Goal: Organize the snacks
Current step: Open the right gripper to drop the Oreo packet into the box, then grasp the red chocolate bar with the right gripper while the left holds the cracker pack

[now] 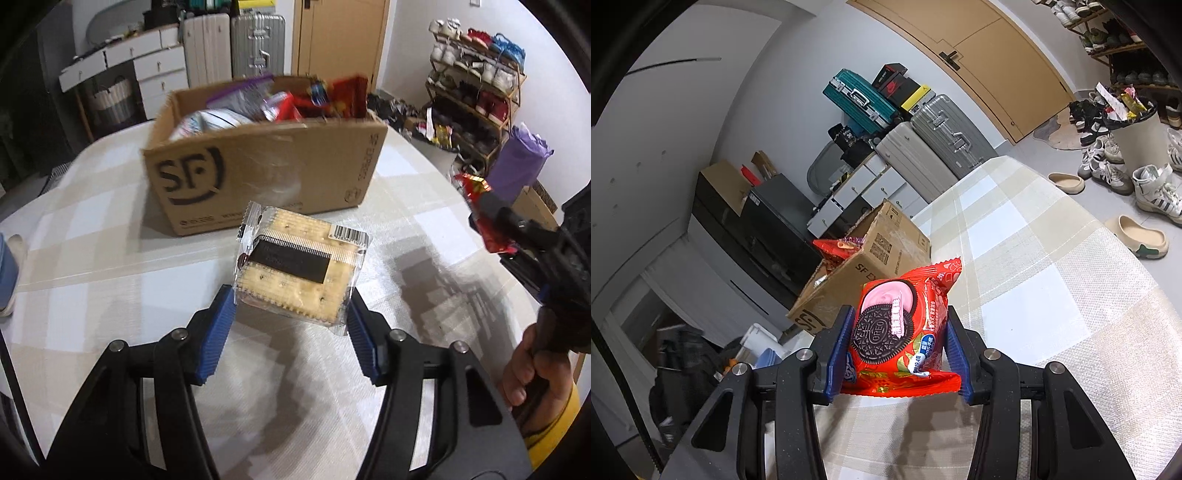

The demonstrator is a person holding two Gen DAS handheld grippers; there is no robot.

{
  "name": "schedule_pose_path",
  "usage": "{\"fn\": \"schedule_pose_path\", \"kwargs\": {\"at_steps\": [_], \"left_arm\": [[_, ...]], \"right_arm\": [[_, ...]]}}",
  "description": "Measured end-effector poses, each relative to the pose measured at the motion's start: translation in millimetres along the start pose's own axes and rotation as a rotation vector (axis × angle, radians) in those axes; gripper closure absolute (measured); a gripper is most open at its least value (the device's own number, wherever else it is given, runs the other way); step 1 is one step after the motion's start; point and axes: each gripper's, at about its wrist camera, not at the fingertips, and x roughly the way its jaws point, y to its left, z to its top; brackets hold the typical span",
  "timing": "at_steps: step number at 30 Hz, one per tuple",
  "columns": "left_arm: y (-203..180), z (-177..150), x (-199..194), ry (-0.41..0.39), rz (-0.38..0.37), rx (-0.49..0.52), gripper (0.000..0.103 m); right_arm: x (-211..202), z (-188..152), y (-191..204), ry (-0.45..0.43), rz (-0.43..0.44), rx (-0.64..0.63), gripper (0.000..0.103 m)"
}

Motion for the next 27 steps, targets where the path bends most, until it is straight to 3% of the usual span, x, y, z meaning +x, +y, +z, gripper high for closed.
{"fn": "schedule_pose_path", "kwargs": {"at_steps": [3, 4, 6, 17, 27], "left_arm": [[26, -17, -36, -0.020, -0.007, -0.049, 0.047], [56, -42, -58, -0.029, -0.017, -0.067, 0.047], [70, -60, -70, -0.045, -0.026, -0.087, 0.047], [95, -78, -110, -0.150, -0.043, -0.123, 0.047], [121, -76, -142, -0.211, -0.050, -0.146, 0.046]], "right_arm": [[5, -1, 7, 0.026, -0.023, -0.033, 0.055], [6, -2, 12, 0.034, -0.031, -0.050, 0.055], [7, -4, 18, 0.045, -0.030, -0.062, 0.055], [14, -12, 87, 0.104, 0.045, -0.190, 0.055], [14, 11, 142, 0.085, 0.099, -0.286, 0.055]]}}
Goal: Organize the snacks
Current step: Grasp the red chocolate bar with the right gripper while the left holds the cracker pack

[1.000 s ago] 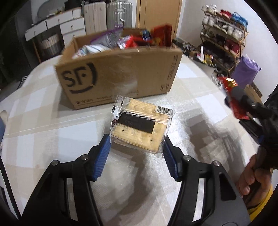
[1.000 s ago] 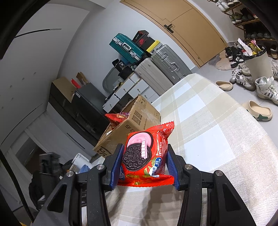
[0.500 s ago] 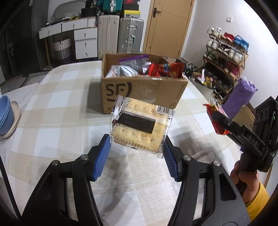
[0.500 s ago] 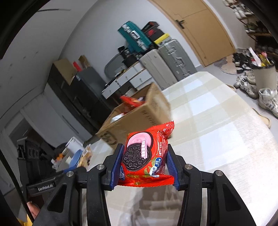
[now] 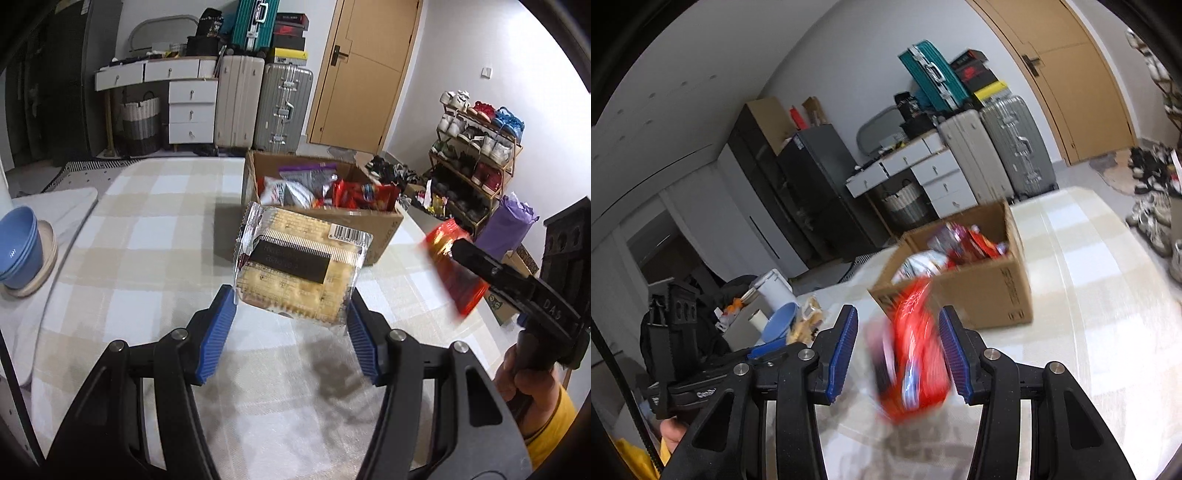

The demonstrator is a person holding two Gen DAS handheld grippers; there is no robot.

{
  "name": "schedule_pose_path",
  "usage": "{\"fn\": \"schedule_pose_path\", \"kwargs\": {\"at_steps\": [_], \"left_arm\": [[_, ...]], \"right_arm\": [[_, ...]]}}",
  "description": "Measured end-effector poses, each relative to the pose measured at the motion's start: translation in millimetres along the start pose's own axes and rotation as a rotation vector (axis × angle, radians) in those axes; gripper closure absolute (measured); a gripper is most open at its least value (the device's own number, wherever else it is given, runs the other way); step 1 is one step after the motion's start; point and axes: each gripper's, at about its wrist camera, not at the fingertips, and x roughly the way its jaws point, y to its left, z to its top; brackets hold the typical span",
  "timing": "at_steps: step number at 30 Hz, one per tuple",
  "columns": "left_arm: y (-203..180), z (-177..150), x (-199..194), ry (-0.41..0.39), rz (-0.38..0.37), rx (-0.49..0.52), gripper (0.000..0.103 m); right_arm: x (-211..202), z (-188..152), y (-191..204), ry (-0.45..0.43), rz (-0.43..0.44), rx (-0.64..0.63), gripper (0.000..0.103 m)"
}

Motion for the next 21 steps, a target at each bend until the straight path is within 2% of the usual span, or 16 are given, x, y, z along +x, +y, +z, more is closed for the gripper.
{"fn": "schedule_pose_path", "kwargs": {"at_steps": [4, 5, 9, 12, 14, 17, 21], "left_arm": [[4, 13, -5, -0.023, 0.007, 0.014, 0.046], [4, 15, -4, -0.024, 0.019, 0.019, 0.046], [10, 13, 0, -0.007, 0.017, 0.001, 0.046], [20, 5, 2, 0.017, 0.017, -0.027, 0.046], [26, 0, 5, 0.026, 0.019, -0.040, 0.046], [34, -7, 5, 0.034, 0.041, -0.047, 0.046], [41, -10, -1, 0.037, 0.059, -0.049, 0.046]], "right_arm": [[12, 7, 10, 0.035, -0.042, -0.061, 0.055], [18, 1, 9, 0.057, -0.067, -0.065, 0.055], [29, -30, 7, 0.123, -0.069, -0.087, 0.055], [38, -54, 2, 0.220, -0.007, -0.064, 0.055], [50, -69, 5, 0.309, 0.016, -0.098, 0.049], [72, -91, 15, 0.435, 0.014, -0.200, 0.048], [90, -98, 22, 0.502, -0.013, -0.274, 0.048]]}}
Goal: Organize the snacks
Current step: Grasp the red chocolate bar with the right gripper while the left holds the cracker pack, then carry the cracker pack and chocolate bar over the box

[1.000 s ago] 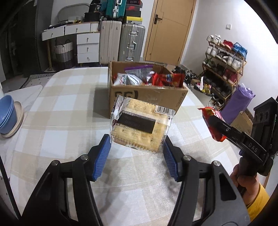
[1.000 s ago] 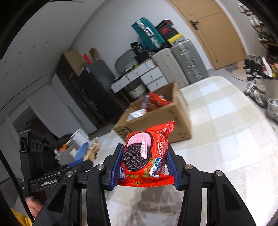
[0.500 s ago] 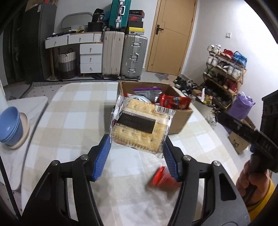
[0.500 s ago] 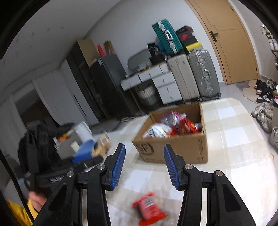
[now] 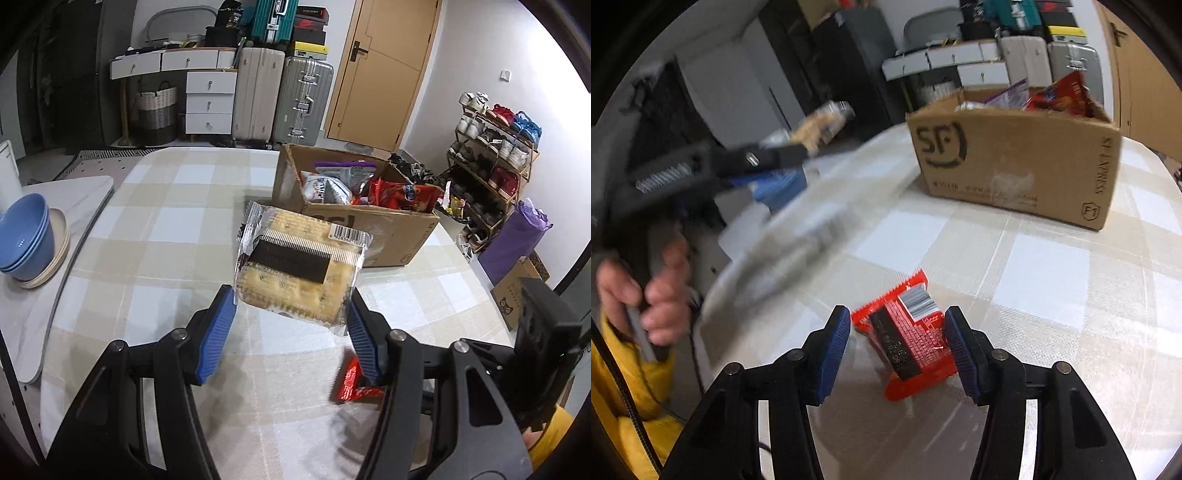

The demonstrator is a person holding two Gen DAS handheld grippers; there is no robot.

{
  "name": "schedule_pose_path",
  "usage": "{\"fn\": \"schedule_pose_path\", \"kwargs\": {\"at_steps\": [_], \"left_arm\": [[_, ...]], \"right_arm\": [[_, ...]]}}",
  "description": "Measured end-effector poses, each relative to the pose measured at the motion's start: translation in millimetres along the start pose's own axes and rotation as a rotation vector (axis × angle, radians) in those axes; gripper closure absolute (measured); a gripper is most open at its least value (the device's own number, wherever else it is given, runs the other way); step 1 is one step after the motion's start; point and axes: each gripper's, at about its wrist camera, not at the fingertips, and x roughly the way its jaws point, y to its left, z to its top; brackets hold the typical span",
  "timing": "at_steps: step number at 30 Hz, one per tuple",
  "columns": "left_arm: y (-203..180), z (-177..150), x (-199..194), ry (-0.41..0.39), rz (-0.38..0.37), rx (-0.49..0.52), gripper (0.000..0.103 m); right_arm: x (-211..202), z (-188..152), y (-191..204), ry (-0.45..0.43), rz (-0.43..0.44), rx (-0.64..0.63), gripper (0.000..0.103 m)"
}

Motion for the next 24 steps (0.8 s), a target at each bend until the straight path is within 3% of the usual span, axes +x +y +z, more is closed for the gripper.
{"fn": "schedule_pose_path", "kwargs": {"at_steps": [7, 12, 18, 24], "left_arm": [[5, -1, -8, -0.007, 0.010, -0.005, 0.046], [6, -1, -10, -0.004, 0.012, -0.008, 0.046], [6, -1, -12, -0.006, 0.013, -0.013, 0.046], [5, 4, -14, -0.016, 0.017, -0.005, 0.046]], "right_arm": [[25, 2, 11, 0.080, -0.086, -0.109, 0.049], [33, 0, 16, 0.094, -0.127, -0.172, 0.057], [20, -2, 17, 0.039, -0.049, -0.121, 0.059], [-21, 13, 6, -0.086, 0.040, -0.022, 0.059]]}}
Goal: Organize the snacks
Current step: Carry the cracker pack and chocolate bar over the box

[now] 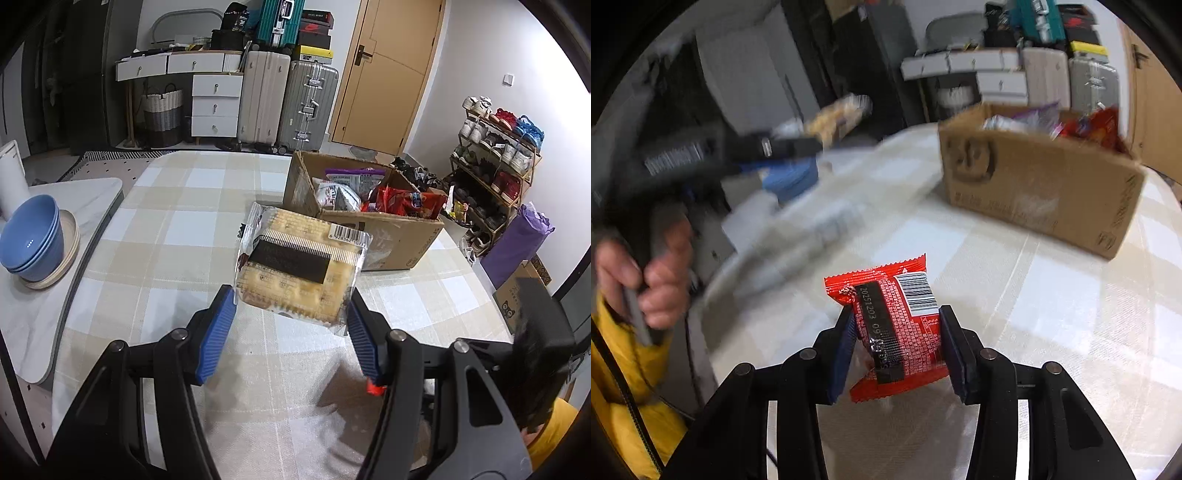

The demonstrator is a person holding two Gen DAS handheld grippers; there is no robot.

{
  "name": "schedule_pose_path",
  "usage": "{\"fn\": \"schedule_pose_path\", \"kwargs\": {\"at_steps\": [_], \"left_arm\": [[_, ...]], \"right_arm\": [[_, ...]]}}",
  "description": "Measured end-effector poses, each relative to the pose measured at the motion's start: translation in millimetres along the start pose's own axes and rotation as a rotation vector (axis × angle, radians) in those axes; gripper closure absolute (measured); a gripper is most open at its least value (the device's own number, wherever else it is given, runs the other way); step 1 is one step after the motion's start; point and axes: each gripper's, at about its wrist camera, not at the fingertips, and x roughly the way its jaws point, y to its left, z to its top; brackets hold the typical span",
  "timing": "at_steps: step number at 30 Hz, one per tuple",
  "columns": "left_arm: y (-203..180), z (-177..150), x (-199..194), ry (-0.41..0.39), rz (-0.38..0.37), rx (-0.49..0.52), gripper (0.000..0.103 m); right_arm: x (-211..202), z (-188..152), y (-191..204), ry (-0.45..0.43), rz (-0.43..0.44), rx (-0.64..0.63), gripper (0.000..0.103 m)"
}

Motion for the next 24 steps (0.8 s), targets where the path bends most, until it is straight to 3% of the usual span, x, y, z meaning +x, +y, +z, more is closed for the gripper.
{"fn": "schedule_pose_path", "kwargs": {"at_steps": [12, 18, 24], "left_arm": [[-15, 51, 3, -0.068, -0.004, 0.058, 0.046], [-36, 85, 21, -0.085, -0.010, 0.119, 0.046], [-51, 128, 52, -0.054, -0.045, 0.133, 0.046]], "right_arm": [[-96, 91, -47, -0.265, 0.079, 0.147, 0.059], [-116, 145, -78, -0.317, 0.096, 0.200, 0.059], [-121, 193, -102, -0.348, 0.069, 0.200, 0.059]]}}
